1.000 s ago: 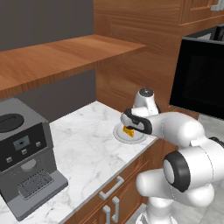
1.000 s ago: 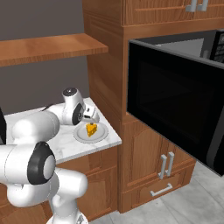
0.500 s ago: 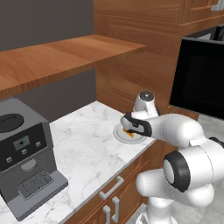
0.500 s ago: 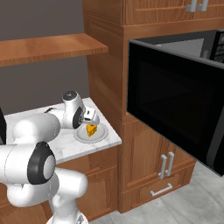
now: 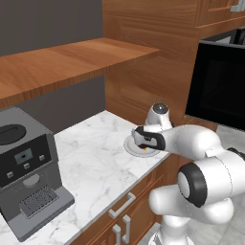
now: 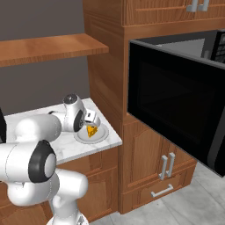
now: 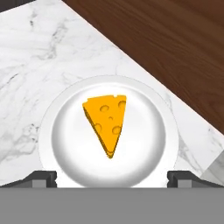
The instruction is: Pick the cheese from the counter and place it in the microwave. Then turn on the microwave.
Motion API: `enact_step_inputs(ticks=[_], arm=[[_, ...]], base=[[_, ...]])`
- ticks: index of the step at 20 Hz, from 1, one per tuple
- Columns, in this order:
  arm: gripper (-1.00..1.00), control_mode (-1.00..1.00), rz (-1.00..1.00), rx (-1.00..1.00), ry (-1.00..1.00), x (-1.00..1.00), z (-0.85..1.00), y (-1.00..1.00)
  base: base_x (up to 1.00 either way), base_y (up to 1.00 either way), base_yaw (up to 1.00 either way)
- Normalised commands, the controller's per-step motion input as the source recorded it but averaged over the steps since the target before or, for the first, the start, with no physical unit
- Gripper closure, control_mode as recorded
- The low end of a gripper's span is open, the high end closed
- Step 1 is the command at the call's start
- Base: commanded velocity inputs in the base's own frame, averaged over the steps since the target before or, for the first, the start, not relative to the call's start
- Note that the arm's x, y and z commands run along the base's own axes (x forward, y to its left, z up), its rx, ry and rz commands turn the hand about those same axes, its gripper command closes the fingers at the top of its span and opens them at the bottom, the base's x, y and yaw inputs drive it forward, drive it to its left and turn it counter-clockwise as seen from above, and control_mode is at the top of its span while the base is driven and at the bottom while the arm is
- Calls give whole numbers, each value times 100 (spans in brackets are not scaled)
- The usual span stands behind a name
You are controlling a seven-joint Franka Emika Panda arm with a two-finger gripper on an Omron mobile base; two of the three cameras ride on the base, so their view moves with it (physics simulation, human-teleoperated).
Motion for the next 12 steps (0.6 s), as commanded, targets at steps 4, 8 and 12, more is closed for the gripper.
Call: enact_step_inputs(ticks=[4,8,12], arm=[[-100,-100,0,0,0,6,-4,0],[-100,-100,0,0,0,6,-3,0],[-100,-100,0,0,0,4,-4,0]], base=[[0,0,0],[0,0,0],[0,0,0]])
